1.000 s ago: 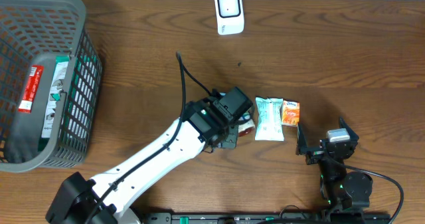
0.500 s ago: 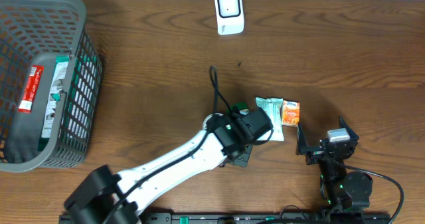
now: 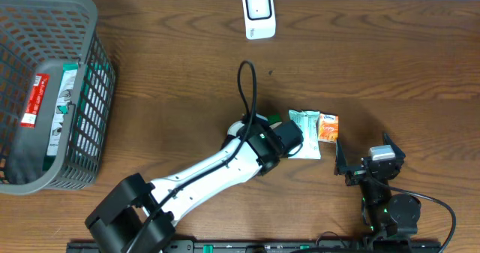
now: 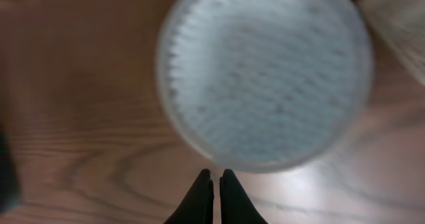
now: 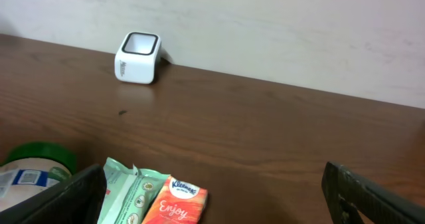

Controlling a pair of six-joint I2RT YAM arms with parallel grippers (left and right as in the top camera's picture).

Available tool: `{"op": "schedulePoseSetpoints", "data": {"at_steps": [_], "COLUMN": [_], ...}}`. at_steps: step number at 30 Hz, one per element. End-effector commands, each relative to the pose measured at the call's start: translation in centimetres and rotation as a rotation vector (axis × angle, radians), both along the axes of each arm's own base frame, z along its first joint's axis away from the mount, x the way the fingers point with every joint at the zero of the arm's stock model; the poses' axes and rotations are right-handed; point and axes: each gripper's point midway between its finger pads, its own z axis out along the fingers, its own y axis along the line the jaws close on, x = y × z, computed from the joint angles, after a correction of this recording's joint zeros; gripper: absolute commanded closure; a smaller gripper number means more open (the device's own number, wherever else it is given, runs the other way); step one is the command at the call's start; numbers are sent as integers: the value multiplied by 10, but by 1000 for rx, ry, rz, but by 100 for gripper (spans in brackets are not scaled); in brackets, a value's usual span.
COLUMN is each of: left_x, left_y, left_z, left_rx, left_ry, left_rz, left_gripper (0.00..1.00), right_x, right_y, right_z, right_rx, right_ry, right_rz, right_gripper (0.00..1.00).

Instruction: Scan the item barcode

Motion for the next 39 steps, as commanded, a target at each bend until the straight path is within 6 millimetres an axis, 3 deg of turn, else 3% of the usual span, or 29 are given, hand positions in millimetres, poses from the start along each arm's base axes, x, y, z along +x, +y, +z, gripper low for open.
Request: {"op": "schedulePoseSetpoints", "data": {"at_steps": [1,5,9,15,19,33,39], "left_x": [15,17,12,-13,-18,-17,-1], "left_y": [18,24,21,-45,-70,-75,-57], "left_z": [5,7,32,44,31,-11,-14], "left_rx": [69,75,10,-385,-486,-406,-291], "left_ry": [-71,-66,-66,92,132,184,91], "left_rz": [30,45,49,8,-23,-35,-60], "left_gripper": [93,93,93,93,93,93,93], "right_x": [0,0,0,0,0,0,0], "right_y": [2,2,2,2,2,2,2], "right_z": [-1,-1,-1,-1,-1,-1,-1], "right_rx": [14,14,14,14,14,14,14], "right_ry": [5,5,5,5,5,5,5], "right_rz": [8,8,9,8,8,8,8], "right_gripper": [1,1,1,1,1,1,1]}}
